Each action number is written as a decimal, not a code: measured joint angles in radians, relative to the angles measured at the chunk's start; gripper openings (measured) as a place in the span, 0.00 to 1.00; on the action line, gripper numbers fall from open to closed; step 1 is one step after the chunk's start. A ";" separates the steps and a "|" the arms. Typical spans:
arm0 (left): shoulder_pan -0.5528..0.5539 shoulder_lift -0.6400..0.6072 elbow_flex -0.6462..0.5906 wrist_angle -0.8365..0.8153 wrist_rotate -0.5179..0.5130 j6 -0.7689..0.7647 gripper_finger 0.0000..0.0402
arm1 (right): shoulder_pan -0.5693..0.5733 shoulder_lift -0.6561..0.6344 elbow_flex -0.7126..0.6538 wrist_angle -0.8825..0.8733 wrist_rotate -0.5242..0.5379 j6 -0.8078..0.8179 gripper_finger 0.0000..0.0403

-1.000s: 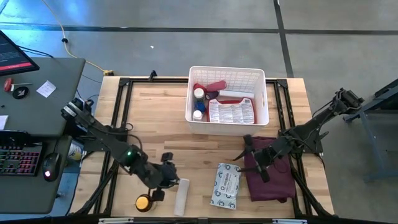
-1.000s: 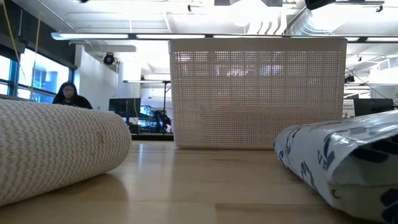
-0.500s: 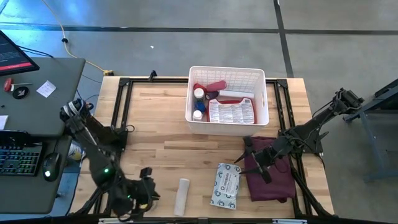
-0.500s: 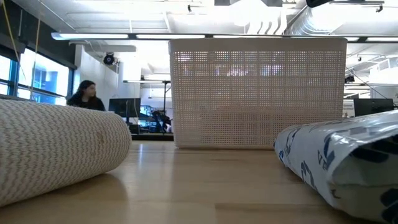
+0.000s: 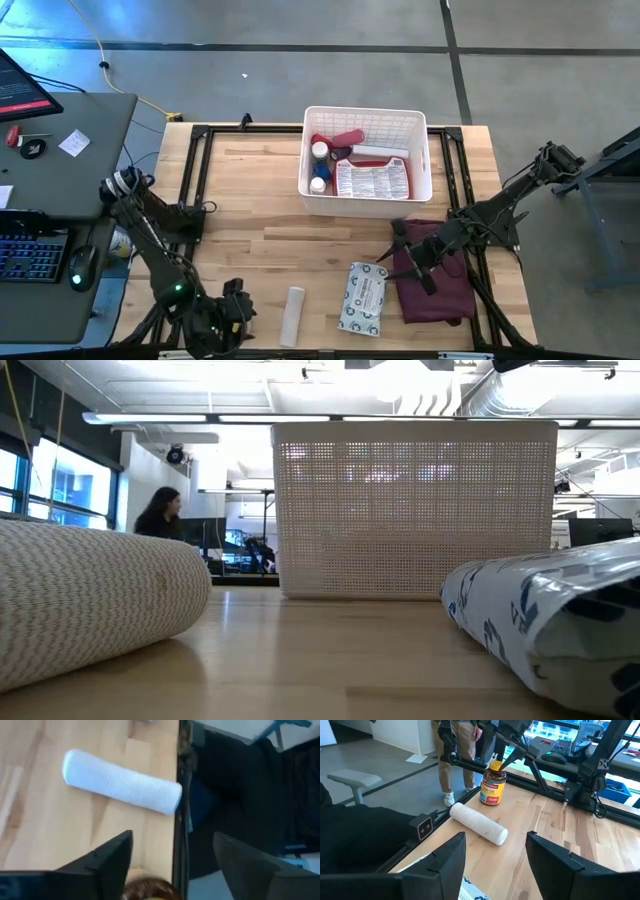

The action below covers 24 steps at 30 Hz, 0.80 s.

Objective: Pick & place medical supplies in basket/bin
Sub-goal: Put the yellow medicine bottle into the white container

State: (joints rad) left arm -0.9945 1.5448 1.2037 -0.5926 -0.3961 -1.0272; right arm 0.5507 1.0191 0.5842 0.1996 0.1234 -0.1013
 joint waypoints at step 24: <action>-0.199 0.077 0.000 -0.116 -0.221 -0.191 0.91 | 0.000 0.000 0.000 -0.038 0.001 0.042 0.49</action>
State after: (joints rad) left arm -1.1933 1.6218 1.2037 -0.7091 -0.6176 -1.2179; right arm 0.5507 1.0191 0.5842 0.1619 0.1242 -0.0593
